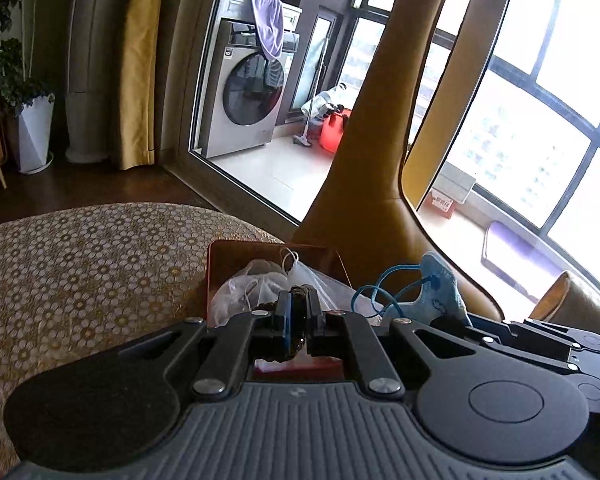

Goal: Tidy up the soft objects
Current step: 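Carry the mask with the right gripper into the red box while the left gripper carries the scrunchie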

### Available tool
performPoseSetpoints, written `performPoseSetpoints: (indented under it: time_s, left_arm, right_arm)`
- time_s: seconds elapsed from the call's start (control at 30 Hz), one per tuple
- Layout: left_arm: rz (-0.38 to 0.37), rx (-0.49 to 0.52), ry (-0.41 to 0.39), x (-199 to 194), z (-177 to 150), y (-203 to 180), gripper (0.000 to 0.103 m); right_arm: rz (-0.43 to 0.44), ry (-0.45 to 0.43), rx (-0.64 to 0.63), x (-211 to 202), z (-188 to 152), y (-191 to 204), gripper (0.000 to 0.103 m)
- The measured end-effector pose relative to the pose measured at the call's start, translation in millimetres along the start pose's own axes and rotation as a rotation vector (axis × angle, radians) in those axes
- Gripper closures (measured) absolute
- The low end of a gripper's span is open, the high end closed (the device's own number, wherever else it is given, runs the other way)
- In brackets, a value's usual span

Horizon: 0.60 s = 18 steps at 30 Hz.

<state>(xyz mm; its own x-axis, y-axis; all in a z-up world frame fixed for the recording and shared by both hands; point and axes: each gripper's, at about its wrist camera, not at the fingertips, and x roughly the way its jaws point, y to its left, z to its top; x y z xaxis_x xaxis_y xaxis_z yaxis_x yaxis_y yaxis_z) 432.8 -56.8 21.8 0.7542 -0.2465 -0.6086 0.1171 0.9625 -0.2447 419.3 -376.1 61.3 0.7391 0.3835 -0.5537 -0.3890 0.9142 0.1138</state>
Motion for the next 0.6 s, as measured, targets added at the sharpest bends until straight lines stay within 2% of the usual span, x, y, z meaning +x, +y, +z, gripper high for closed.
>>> performPoseSetpoints:
  time_s: [0.3,0.6]
  left_arm:
    - [0.035,0.041,-0.004,60,25,8,0.096]
    - [0.043,0.023,0.030,111,17,18,0.096]
  right_arm:
    - [0.001,0.013,0.001,41,5,-2,0.083]
    - [0.021,0.053,0.033,82,-5,-4,0.083]
